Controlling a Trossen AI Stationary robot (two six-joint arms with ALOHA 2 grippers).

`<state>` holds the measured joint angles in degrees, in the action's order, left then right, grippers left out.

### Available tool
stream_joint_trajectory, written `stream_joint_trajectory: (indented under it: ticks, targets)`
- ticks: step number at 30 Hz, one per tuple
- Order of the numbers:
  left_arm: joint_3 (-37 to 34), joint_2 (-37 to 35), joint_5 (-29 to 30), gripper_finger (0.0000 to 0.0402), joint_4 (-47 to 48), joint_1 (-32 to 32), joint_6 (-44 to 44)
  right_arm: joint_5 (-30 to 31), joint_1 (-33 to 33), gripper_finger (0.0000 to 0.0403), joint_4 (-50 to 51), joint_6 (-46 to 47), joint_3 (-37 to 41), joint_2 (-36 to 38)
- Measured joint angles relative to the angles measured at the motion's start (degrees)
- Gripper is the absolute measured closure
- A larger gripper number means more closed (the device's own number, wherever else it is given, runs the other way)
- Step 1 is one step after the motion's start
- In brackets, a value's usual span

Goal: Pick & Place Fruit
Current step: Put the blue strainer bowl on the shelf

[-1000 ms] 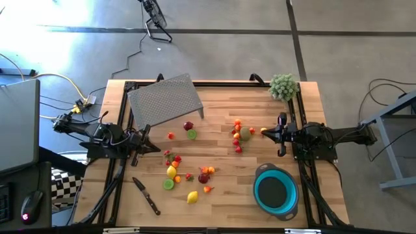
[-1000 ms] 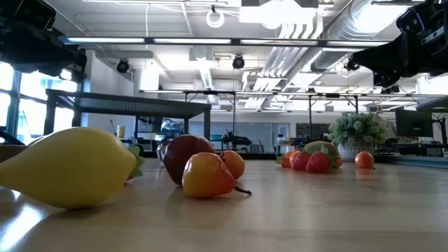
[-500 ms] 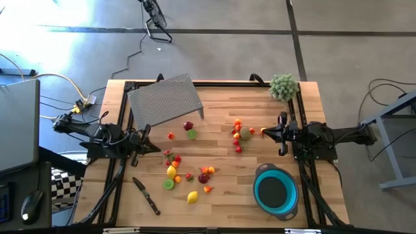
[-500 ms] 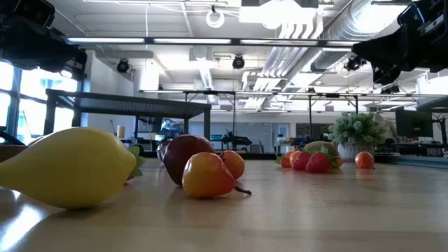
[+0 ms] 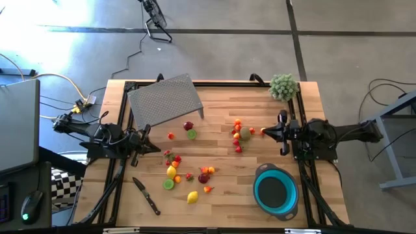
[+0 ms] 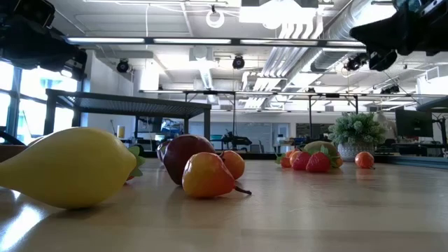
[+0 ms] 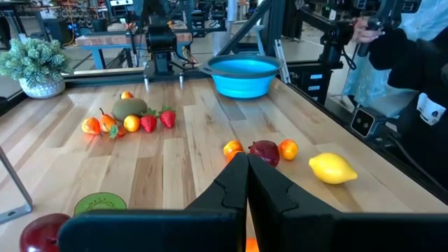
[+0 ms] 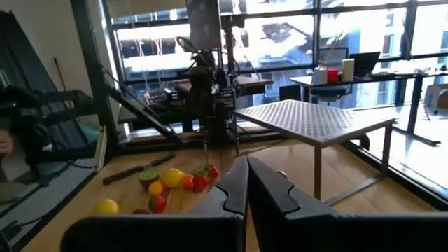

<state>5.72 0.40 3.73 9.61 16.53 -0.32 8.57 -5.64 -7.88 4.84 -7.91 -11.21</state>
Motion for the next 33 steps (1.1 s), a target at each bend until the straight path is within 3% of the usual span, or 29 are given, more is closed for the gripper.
stream_joint_trajectory:
  ticks: [8, 13, 25, 33]
  targets:
    - [0.0, 0.0, 0.0, 0.0400, 0.1, 0.0, 0.0, -2.8, 0.0, 0.0401, 6.1, 0.0, -9.9, -12.7]
    - [0.0, 0.0, 0.0, 0.0400, 0.7, 0.0, 0.0, -3.1, 0.0, 0.0401, 16.9, 2.8, -18.1, -18.9]
    - [0.2, 0.0, -0.1, 0.0400, 0.8, 0.0, -0.1, -8.6, -0.4, 0.0401, 39.3, 14.6, -35.5, -29.7]
    - [0.2, 0.0, -0.1, 0.0400, 0.8, 0.0, -0.2, -7.0, -6.2, 0.0401, 53.2, 25.9, -46.2, -36.3]
